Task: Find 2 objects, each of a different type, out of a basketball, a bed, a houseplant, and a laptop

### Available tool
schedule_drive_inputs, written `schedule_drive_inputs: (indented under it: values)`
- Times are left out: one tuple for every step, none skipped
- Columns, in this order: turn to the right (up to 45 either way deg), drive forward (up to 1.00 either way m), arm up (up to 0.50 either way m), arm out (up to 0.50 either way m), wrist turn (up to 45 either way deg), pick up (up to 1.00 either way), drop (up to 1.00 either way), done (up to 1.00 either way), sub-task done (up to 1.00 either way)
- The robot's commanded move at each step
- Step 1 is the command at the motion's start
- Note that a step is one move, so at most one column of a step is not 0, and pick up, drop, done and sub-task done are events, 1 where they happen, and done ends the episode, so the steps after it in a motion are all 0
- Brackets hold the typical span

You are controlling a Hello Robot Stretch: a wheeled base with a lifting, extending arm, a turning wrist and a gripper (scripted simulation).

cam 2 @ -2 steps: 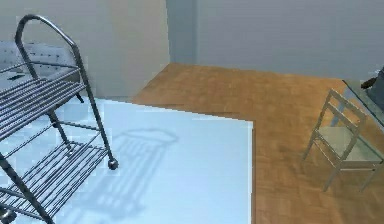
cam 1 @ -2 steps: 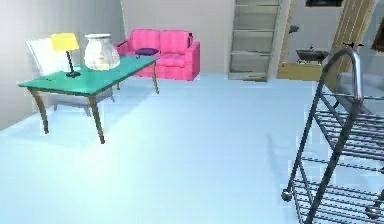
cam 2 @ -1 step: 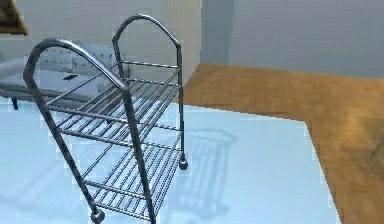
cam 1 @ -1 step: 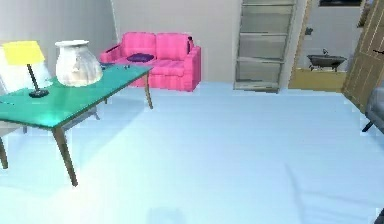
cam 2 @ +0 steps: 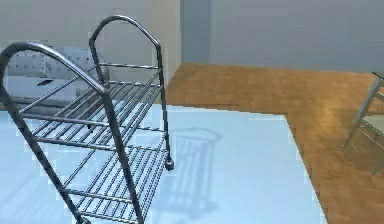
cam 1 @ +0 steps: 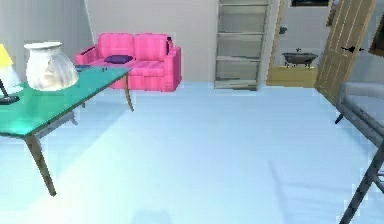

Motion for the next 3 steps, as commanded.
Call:
schedule_drive_inputs:
  values:
    - [3.0,0.00,0.00,0.00,0.0,0.00,0.00,0.00,0.00]
    - [0.0,0.10,0.00,0.00,0.0,0.00,0.00,0.00,0.00]
    - [18.0,0.00,0.00,0.00,0.0,0.00,0.00,0.00,0.00]
